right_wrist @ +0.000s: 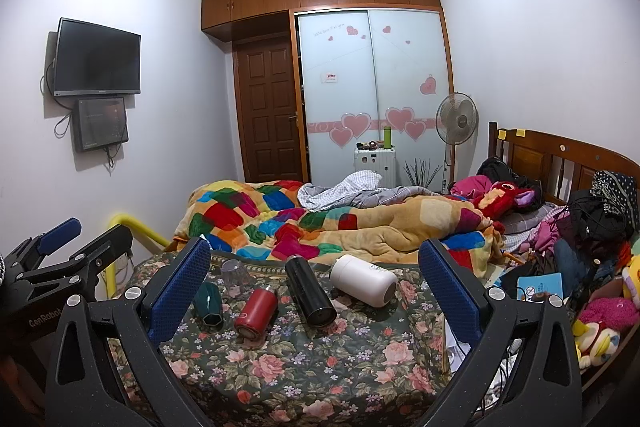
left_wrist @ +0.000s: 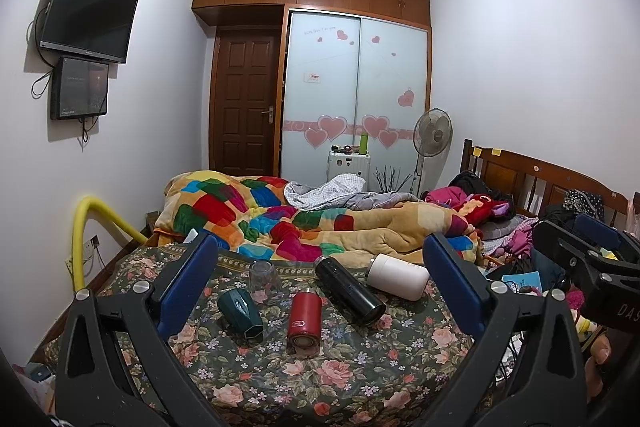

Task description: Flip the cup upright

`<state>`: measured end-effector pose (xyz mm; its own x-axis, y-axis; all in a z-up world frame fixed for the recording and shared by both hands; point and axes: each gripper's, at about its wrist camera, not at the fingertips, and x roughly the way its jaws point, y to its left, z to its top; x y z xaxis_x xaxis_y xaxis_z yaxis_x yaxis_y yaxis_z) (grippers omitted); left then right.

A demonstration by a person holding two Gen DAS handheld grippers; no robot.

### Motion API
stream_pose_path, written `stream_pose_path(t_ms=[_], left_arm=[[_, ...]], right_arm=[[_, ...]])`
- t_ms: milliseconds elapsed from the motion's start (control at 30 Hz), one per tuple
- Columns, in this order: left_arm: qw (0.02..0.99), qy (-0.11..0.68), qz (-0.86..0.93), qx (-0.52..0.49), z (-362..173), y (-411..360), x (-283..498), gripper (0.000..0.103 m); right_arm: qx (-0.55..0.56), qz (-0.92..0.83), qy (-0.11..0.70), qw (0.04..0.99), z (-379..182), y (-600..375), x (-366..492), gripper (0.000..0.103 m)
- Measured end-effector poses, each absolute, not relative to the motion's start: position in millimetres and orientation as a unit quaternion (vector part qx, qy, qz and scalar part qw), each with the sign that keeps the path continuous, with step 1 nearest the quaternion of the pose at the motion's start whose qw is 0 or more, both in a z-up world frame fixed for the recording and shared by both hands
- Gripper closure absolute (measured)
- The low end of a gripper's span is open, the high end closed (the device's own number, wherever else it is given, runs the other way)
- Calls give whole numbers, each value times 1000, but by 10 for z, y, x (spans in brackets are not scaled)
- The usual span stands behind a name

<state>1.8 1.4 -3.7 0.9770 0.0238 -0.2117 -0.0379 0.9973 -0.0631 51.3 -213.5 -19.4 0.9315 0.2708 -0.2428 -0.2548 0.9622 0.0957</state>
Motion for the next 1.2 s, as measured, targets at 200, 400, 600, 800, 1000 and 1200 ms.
stream_pose_path(t_ms=[200, 400, 600, 800, 1000, 1200], left_arm=[[994, 107, 15, -34, -42, 10, 28, 0], [993, 109, 16, -34, -65, 2, 43, 0], [992, 118, 16, -35, -119, 23, 165, 0], [987, 155, 25, -40, -290, 82, 449, 0], [969, 245, 3, -40, -672, 179, 1041, 0], [938, 344, -24, -18, -1183, 180, 1805, 3]], right_arm=[[32, 134, 129, 982, -188, -2140, 514, 0], [32, 134, 134, 981, -203, -2131, 566, 0], [32, 133, 140, 981, -239, -2109, 632, 0], [35, 129, 162, 978, -344, -2121, 795, 0], [43, 122, 197, 972, -508, -2167, 1028, 0], [46, 113, 234, 965, -648, -2230, 1279, 0]])
